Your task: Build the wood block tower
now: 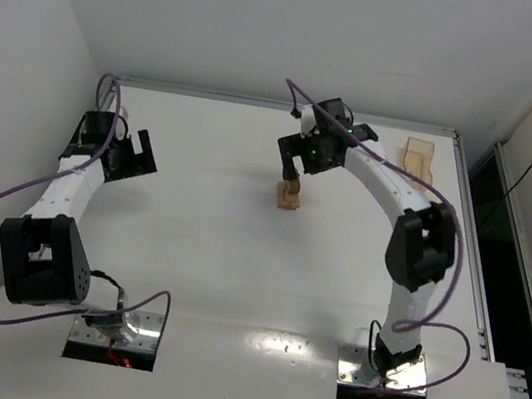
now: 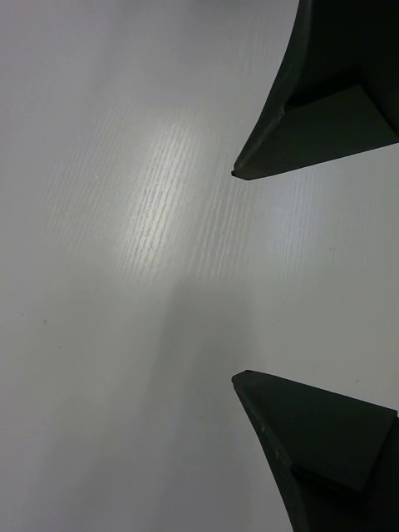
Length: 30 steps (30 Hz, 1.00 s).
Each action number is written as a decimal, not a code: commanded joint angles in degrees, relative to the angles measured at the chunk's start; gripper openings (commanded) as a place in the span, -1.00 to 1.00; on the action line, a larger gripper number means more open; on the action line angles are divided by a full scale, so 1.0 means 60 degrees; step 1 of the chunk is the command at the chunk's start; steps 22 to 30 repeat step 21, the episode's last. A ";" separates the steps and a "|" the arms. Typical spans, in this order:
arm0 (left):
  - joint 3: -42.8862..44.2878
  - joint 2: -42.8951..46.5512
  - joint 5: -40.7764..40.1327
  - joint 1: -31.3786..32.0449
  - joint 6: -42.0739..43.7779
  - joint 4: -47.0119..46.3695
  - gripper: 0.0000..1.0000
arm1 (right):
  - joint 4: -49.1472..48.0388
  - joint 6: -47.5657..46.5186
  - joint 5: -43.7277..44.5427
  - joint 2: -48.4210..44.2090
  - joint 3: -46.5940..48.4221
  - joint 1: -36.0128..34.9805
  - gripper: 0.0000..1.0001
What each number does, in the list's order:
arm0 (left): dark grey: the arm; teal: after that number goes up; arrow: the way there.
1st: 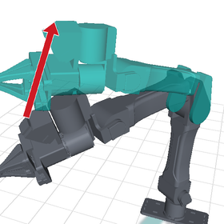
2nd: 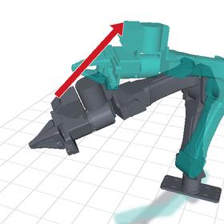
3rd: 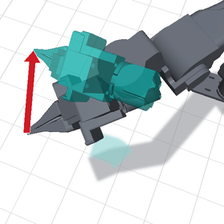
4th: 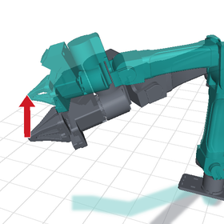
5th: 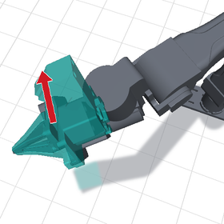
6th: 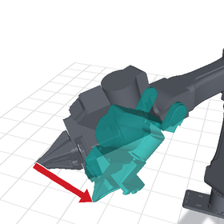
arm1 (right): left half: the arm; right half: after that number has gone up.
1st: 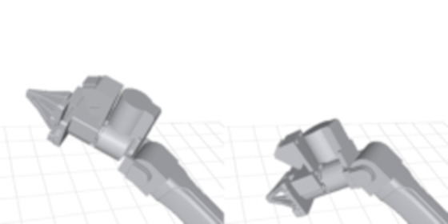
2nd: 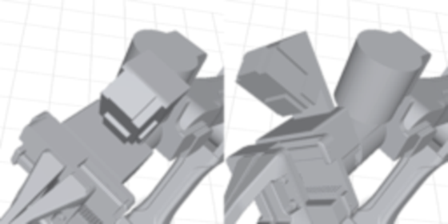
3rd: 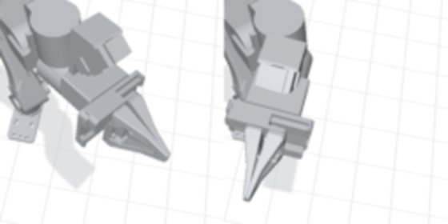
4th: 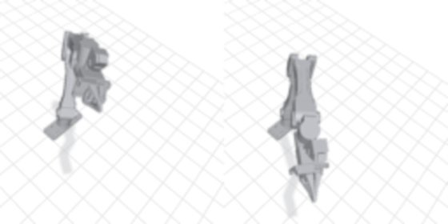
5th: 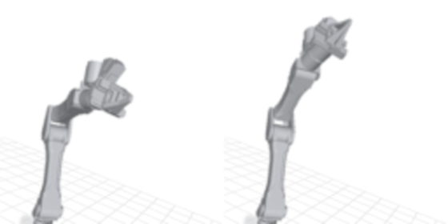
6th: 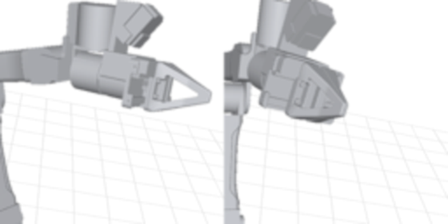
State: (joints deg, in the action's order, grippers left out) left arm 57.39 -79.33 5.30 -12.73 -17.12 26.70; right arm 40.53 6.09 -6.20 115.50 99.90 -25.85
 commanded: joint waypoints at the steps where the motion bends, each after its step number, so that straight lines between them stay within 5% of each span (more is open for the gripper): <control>1: -0.0305 0.0565 0.0464 0.0114 0.0509 -0.0231 1.00 | -0.1204 -0.0634 0.0530 -0.2226 -0.0739 0.0395 0.96; 5: -0.0438 0.0552 0.0464 0.0407 0.0832 -0.0333 1.00 | -0.1013 -0.0736 0.1120 -0.2871 -0.1923 0.1782 0.96; 13: -0.0629 0.0025 0.0275 0.1023 0.1330 -0.0612 1.00 | -0.1421 -0.1408 -0.0022 -0.3224 -0.4414 0.4173 0.96; 30: -0.0629 -0.0182 0.0008 0.1433 0.1637 -0.0700 1.00 | -0.1878 -0.1498 -0.0622 -0.3430 -0.5224 0.4674 0.93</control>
